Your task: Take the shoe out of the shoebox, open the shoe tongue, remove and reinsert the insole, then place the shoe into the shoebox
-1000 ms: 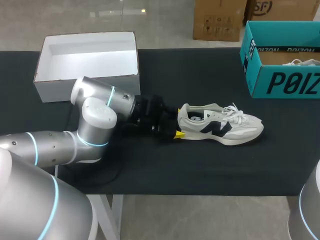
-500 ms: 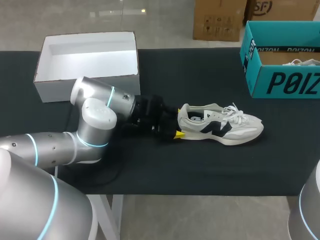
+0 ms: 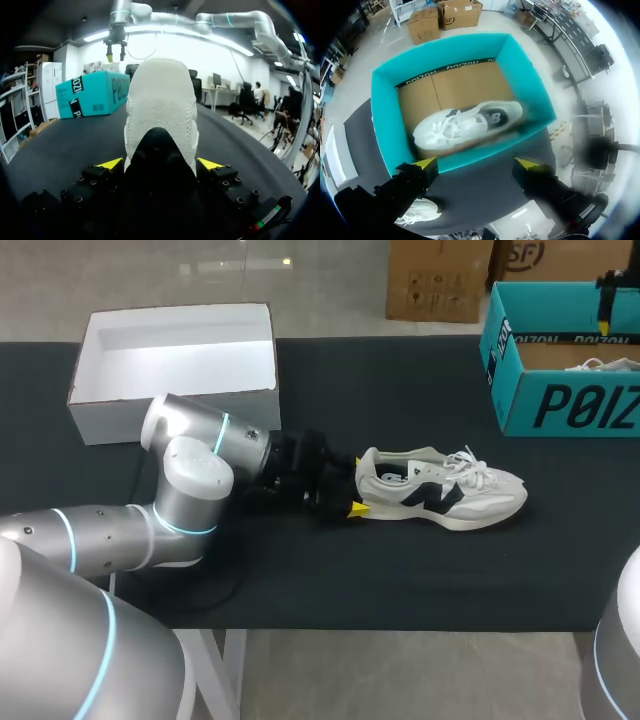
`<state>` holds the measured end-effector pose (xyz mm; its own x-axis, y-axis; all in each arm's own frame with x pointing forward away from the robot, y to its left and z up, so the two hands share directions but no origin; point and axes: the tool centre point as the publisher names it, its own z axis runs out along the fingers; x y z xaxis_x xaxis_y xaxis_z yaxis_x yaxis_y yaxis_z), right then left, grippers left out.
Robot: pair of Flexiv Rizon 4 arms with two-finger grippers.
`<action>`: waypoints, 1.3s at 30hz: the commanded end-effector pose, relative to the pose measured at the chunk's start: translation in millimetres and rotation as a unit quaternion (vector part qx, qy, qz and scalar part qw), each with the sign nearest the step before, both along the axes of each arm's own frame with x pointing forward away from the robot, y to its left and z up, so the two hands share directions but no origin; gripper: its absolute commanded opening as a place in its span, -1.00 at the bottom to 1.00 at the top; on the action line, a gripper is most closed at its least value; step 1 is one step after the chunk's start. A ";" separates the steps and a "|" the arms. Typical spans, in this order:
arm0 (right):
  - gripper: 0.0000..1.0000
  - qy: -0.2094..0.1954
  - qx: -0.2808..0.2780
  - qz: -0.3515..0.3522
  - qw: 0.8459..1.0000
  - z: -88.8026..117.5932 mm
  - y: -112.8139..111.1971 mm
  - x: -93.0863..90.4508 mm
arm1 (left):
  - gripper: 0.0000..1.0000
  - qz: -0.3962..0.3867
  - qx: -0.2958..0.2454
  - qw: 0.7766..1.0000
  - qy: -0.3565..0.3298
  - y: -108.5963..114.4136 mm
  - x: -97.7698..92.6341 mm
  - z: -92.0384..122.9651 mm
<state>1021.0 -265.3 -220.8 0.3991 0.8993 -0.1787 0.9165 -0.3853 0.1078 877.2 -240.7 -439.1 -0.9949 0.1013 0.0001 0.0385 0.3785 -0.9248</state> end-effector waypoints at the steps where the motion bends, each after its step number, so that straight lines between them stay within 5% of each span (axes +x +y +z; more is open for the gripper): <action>1: 1.00 -0.020 -0.031 -0.004 0.999 -0.1 53.2 -71.0 | -1.00 -0.001 0.003 1.000 0.000 -1.6 0.3 -1.6; 17: 1.00 0.014 0.013 0.035 0.999 -14.9 180.9 -145.1 | -1.00 -0.001 0.003 1.000 0.000 -1.6 0.3 -1.6; 33: 1.00 0.015 0.006 0.036 0.999 -13.3 185.1 -148.5 | -1.00 -0.001 0.003 1.000 0.000 -1.6 0.3 -1.6; 39: 1.00 0.040 -0.008 0.068 0.997 -25.3 221.9 -167.2 | -1.00 -0.001 0.003 1.000 0.000 -1.6 0.3 -1.6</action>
<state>855.5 -59.5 -239.3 0.2567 0.9482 -0.1869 0.9663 -0.2555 0.0311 877.3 -240.8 -439.3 -0.9948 0.1015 -0.0002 0.0389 0.3788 -0.9247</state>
